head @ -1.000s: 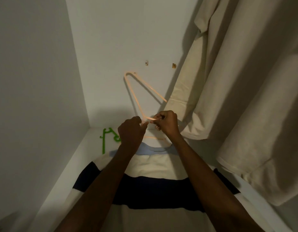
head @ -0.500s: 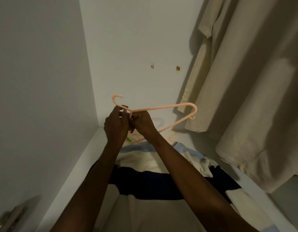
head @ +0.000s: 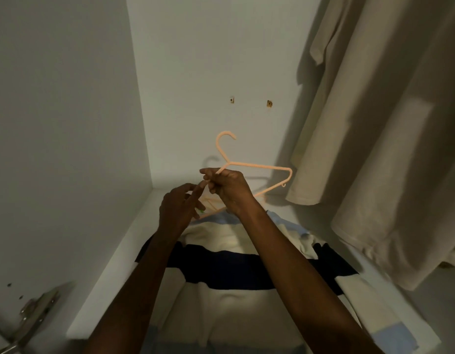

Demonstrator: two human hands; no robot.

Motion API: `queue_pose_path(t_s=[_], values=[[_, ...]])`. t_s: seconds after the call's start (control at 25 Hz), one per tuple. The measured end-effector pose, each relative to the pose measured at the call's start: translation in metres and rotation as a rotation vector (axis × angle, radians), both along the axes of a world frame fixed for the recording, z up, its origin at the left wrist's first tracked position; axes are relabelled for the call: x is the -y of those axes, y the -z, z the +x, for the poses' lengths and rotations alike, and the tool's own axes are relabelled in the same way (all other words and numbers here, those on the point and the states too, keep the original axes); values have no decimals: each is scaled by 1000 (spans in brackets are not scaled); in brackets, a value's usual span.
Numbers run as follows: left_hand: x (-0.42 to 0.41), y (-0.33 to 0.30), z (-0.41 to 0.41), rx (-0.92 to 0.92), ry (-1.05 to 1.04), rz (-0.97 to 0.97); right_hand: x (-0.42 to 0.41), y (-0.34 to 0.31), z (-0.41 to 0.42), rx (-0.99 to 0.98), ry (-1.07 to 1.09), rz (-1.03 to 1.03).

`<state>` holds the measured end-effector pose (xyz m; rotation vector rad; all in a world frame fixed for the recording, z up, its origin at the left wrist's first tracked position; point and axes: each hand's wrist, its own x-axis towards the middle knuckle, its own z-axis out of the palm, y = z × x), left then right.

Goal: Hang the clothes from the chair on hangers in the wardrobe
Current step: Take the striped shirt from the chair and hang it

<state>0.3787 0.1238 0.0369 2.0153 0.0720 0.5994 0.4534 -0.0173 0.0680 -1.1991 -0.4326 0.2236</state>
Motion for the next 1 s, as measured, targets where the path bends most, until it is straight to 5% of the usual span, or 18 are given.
queue_pose_path(t_s=[0.24, 0.44, 0.56, 0.8, 1.0], values=[[-7, 20, -18, 68, 32, 207, 26, 20, -31, -212, 182, -192], [-35, 15, -26, 117, 212, 185, 101, 29, -63, 143, 631, -281], [-41, 7, -25, 85, 229, 221, 145, 34, -76, 193, 753, -306], [-32, -7, 1, -26, 340, 274, 145, 45, -94, 252, 582, -438], [-23, -41, 29, -59, 459, 272, 129, 34, -76, 321, 412, -297]])
